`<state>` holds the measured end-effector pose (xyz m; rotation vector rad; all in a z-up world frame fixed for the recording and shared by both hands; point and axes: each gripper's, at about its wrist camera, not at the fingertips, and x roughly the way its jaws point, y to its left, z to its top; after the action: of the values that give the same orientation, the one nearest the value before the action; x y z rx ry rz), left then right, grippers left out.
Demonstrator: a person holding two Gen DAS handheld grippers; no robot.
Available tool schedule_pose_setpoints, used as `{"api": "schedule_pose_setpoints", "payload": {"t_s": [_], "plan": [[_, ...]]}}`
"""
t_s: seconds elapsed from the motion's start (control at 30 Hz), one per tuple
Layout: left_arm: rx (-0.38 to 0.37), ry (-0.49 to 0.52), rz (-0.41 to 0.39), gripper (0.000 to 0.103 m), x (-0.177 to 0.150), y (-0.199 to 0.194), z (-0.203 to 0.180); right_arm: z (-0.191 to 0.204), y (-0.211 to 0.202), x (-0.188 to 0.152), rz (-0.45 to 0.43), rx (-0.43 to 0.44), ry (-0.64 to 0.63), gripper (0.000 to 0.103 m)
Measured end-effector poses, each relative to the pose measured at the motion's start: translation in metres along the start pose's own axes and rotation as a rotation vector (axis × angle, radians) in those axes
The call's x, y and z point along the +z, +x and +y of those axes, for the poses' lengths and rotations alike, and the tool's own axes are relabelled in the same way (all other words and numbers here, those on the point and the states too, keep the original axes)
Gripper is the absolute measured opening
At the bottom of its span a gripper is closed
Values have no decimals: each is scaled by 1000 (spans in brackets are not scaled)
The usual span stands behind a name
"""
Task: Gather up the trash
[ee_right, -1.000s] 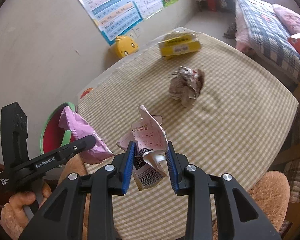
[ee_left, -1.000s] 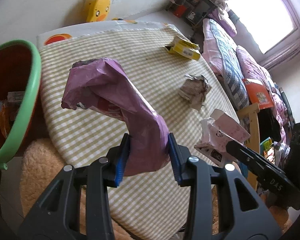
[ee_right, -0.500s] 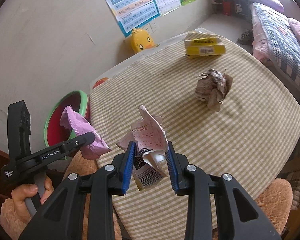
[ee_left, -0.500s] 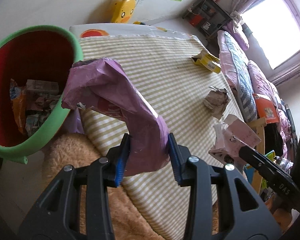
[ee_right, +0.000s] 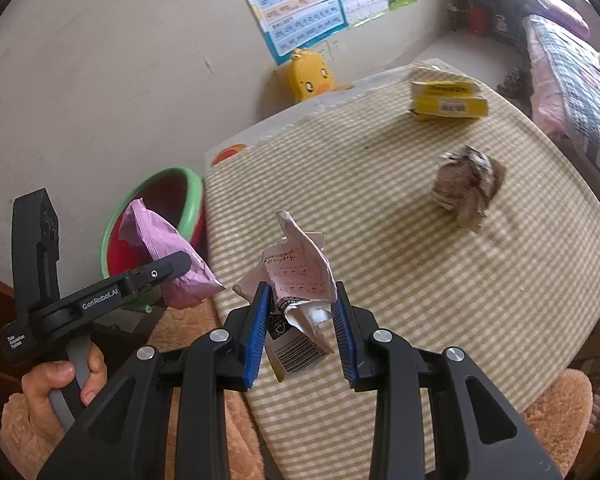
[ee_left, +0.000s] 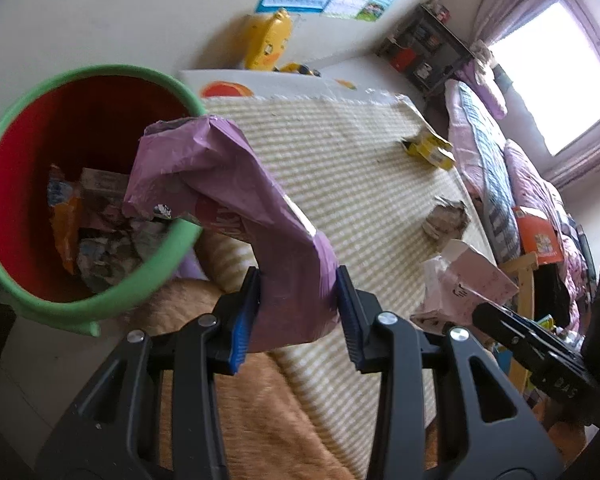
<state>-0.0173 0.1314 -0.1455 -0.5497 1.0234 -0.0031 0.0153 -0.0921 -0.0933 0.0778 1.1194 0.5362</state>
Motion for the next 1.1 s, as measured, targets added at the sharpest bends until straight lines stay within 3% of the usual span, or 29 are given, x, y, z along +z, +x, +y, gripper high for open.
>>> {"api": "schedule_pose_setpoints", "payload": {"t_s": [0.77, 1.1], "plan": [[164, -165, -107, 37, 14, -39, 88, 89, 35, 45, 6, 133, -148, 30], [219, -223, -103, 37, 15, -42, 121, 131, 64, 56, 40, 169, -201, 31]]}}
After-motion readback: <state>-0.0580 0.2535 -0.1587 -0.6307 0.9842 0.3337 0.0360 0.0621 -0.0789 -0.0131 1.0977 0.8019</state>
